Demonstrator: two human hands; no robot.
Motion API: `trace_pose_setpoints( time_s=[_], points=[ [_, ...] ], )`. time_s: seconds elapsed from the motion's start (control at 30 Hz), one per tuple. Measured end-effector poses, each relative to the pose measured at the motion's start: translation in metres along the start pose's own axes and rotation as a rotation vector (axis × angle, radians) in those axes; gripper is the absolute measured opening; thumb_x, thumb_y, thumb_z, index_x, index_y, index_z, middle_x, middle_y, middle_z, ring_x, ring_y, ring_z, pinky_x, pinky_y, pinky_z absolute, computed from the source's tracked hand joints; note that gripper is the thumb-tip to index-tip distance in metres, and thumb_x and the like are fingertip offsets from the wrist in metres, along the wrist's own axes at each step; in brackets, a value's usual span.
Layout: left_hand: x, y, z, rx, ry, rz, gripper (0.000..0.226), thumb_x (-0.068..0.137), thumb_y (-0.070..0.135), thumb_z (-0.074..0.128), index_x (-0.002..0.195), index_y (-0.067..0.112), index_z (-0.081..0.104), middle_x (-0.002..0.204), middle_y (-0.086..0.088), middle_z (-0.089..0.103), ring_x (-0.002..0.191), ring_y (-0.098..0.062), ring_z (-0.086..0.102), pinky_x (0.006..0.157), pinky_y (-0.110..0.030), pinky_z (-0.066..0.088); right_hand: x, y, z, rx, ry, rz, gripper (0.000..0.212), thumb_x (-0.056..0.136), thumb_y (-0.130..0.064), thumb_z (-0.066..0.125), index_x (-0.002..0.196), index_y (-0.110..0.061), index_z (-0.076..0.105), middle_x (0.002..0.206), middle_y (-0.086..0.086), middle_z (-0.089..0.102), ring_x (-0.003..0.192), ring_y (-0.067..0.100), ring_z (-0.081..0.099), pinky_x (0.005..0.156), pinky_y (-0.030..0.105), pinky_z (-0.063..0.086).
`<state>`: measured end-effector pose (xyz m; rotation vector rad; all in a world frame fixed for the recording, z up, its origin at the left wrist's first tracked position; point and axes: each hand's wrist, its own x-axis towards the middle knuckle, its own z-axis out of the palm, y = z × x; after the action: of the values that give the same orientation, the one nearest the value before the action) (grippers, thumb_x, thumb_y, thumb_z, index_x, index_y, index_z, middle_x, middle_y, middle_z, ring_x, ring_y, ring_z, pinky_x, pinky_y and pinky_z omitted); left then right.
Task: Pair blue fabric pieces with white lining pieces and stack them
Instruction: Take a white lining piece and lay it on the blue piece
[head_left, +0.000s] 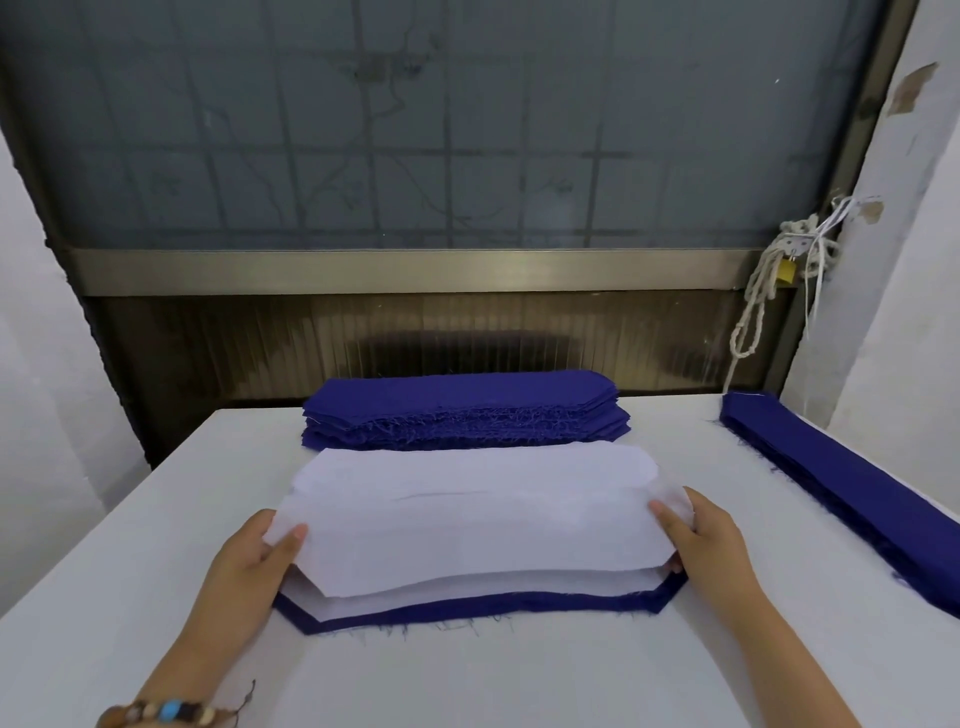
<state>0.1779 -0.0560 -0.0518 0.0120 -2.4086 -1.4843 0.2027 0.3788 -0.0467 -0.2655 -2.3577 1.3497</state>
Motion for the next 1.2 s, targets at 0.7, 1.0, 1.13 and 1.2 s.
trace_pose_setpoints(
  time_s=[0.7,1.0,1.13,1.2],
  points=[
    [-0.005,-0.005,-0.002,0.303,0.032,0.049,0.038,0.079,0.013,0.077,0.102,0.034,0.056,0.065,-0.006,0.054,0.069,-0.019,0.056,0.063,-0.019,0.043,-0.005,0.002,0.002,-0.326,0.012,0.104,0.022,0.084,-0.026,0.071,0.102,-0.018,0.060,0.082,0.003,0.063,0.075,0.022,0.059,0.067,0.031,0.042],
    [-0.005,-0.009,-0.002,0.309,0.040,0.079,0.026,0.079,0.008,0.074,0.074,0.032,0.068,0.076,0.011,0.066,0.066,-0.017,0.056,0.059,-0.016,0.042,-0.004,0.007,0.001,-0.206,0.100,0.099,0.003,0.093,-0.018,0.060,0.094,-0.016,0.058,0.069,0.010,0.059,0.063,0.020,0.052,0.056,0.027,0.040],
    [-0.003,-0.013,-0.003,0.322,0.062,0.086,0.029,0.084,0.004,0.069,0.075,0.031,0.068,0.078,0.013,0.067,0.070,-0.012,0.060,0.062,-0.010,0.042,-0.003,0.008,0.001,-0.228,0.094,0.101,0.007,0.090,-0.011,0.060,0.090,-0.017,0.058,0.069,0.007,0.058,0.064,0.018,0.052,0.056,0.028,0.039],
    [-0.003,-0.013,-0.003,0.325,0.076,0.078,0.029,0.084,0.003,0.068,0.075,0.030,0.068,0.079,0.013,0.067,0.071,-0.010,0.059,0.061,-0.012,0.042,-0.003,0.008,0.002,-0.237,0.092,0.101,0.009,0.089,-0.009,0.061,0.091,-0.017,0.058,0.070,0.002,0.059,0.066,0.015,0.053,0.056,0.027,0.039]
  ],
)
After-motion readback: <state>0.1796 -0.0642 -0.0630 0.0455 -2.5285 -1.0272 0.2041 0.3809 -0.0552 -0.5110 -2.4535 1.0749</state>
